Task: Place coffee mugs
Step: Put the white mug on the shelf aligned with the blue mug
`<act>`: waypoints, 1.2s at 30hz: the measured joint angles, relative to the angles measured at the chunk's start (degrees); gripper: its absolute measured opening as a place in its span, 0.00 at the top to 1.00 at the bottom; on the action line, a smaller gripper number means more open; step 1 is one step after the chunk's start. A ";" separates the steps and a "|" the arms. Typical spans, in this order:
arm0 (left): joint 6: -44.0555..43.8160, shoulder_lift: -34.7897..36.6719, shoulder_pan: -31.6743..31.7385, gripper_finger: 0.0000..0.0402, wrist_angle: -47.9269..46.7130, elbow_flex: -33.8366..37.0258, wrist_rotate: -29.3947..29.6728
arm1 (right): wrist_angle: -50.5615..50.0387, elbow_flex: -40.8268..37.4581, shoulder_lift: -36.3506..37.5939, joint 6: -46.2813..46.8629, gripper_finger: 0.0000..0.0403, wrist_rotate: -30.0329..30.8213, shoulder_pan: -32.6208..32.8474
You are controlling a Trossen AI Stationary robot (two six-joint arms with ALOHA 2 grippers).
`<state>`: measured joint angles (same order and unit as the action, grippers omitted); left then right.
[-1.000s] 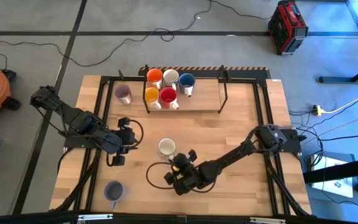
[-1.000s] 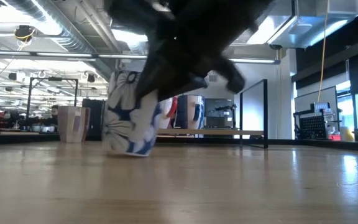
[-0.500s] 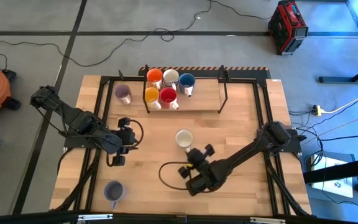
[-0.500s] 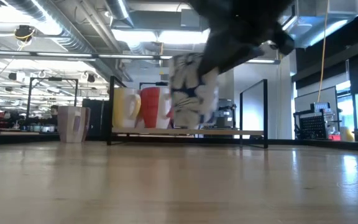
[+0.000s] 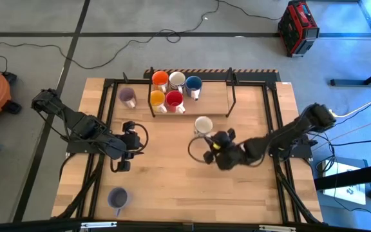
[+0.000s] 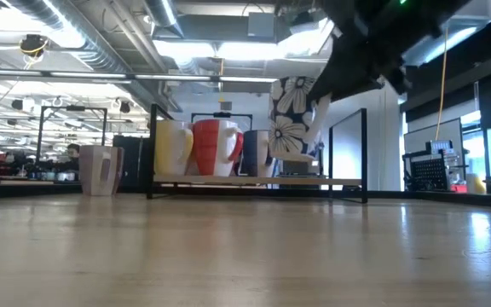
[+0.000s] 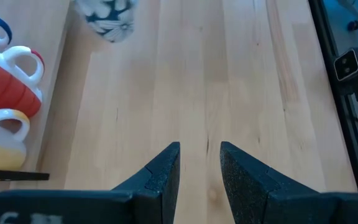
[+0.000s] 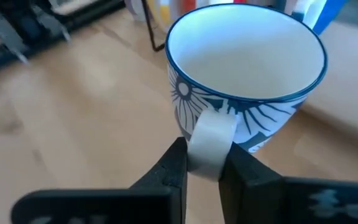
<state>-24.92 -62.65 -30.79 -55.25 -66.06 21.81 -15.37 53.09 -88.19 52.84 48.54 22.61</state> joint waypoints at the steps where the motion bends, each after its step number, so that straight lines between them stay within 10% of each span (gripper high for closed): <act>1: 0.01 0.00 0.02 0.73 0.27 0.00 0.06 | 0.23 -0.33 0.65 -2.57 0.90 -1.33 -1.46; 17: -0.45 0.00 0.01 0.73 2.49 0.00 1.69 | 9.42 -0.38 0.65 -29.30 0.90 -21.64 -22.15; 36: -0.44 0.02 0.01 0.73 4.25 0.00 2.85 | 12.85 -0.36 -0.16 -36.95 0.90 -27.95 -30.10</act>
<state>-25.36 -62.63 -30.78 -50.99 -66.06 24.67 -2.52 52.73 -88.36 15.89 20.59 -7.49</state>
